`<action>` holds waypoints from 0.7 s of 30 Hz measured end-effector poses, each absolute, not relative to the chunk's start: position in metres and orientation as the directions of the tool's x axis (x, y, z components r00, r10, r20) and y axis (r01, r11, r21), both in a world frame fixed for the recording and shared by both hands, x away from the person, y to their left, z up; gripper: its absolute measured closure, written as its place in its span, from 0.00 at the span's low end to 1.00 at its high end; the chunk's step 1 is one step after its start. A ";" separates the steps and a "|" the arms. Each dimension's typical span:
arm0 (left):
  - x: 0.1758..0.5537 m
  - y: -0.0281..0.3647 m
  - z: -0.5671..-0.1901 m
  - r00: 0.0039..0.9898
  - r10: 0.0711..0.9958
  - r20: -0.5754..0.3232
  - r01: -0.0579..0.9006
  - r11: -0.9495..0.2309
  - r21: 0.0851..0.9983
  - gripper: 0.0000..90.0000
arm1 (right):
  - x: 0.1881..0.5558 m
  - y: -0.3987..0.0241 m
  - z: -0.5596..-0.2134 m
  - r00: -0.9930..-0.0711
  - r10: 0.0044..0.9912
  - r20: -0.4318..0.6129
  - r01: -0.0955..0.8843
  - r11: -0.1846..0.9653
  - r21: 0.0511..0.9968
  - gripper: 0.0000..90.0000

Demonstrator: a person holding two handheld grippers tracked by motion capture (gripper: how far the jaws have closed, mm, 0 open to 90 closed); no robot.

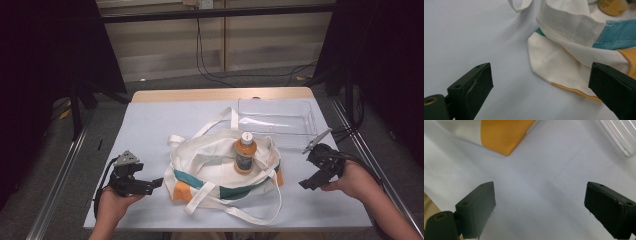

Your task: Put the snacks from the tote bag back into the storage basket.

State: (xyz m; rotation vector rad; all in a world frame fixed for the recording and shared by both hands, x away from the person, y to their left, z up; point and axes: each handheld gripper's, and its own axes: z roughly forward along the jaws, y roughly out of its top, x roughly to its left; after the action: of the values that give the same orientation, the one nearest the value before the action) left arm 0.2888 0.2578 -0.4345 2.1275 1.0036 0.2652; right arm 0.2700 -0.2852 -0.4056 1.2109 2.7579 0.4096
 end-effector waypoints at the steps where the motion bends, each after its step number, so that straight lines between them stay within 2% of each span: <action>1: 0.289 0.258 -0.435 0.671 0.731 -0.123 0.575 -0.408 0.709 0.06 | 0.270 -0.284 -0.404 -0.677 0.736 0.013 0.711 0.648 0.274 0.11; 21: 0.288 0.258 -0.437 0.672 0.730 -0.120 0.582 -0.421 0.695 0.06 | 0.289 -0.268 -0.364 -0.707 0.707 0.026 0.685 0.675 0.273 0.11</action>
State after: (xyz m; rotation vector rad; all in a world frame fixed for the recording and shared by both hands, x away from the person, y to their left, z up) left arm 0.2882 0.2583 -0.4373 2.1492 1.0066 0.2586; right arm 0.2892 -0.2676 -0.3645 1.1654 2.7999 0.4044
